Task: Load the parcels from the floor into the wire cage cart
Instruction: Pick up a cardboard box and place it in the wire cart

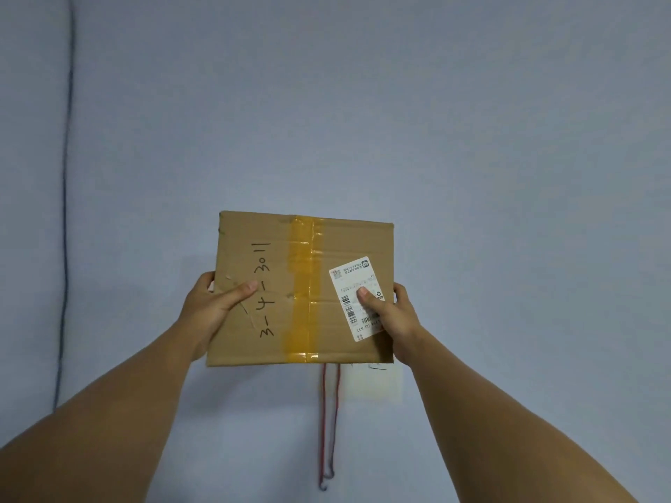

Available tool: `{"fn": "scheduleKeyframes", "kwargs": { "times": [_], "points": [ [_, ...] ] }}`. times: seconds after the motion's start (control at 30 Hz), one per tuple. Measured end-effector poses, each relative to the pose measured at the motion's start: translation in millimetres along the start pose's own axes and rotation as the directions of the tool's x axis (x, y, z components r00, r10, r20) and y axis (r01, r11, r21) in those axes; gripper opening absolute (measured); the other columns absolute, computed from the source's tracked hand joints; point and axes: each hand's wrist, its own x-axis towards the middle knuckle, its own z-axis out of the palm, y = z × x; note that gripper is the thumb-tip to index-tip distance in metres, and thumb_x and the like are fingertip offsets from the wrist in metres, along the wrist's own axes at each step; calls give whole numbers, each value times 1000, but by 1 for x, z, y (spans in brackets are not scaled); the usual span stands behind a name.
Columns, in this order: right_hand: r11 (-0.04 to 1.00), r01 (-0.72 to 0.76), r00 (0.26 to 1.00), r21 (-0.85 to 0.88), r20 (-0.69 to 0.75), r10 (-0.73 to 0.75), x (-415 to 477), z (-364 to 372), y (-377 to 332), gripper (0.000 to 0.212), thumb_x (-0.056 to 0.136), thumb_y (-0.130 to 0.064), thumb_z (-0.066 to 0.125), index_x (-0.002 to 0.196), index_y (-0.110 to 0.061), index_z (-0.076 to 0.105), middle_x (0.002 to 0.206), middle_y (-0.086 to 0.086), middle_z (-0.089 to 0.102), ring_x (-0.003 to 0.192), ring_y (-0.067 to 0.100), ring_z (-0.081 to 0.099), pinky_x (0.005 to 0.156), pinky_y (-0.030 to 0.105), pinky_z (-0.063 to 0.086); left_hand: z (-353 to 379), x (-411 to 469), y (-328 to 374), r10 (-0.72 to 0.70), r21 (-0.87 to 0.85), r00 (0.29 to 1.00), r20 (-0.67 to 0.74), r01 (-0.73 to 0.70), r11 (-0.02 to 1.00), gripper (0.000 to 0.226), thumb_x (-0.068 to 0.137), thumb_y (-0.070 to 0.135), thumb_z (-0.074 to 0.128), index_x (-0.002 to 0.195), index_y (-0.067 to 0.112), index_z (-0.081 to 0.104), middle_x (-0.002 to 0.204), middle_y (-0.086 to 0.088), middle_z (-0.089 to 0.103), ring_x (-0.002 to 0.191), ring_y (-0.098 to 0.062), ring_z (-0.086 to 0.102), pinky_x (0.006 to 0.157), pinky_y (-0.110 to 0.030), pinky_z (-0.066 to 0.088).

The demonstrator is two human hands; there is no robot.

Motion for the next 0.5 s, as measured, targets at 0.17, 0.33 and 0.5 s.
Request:
{"fn": "scheduleKeyframes", "kwargs": {
  "times": [0.17,0.33,0.5],
  "points": [
    [997,-47,992,61,122,39,-8,158,40,63,83,-21,86,134,-24,49,102,4,80,86,22,78,71,36,61,-160,6,6,6,104,992,-123,7,995,72,73,38,89,133,22,53,116,1,70,97,-19,72,71,-33,57],
    [987,-149,953,63,274,127,-19,309,95,66,81,-26,87,134,-27,48,100,2,80,86,21,79,71,38,62,-310,1,-2,-12,211,962,-274,73,975,72,72,42,90,132,24,54,120,0,69,100,-21,71,76,-35,58],
    [957,-291,882,15,391,262,-20,420,180,67,83,-24,86,135,-26,45,98,3,80,83,20,79,62,35,61,-420,8,-39,-80,292,926,-369,198,936,73,77,43,86,138,24,49,125,-5,67,101,-26,70,80,-41,59]
  ]
}}
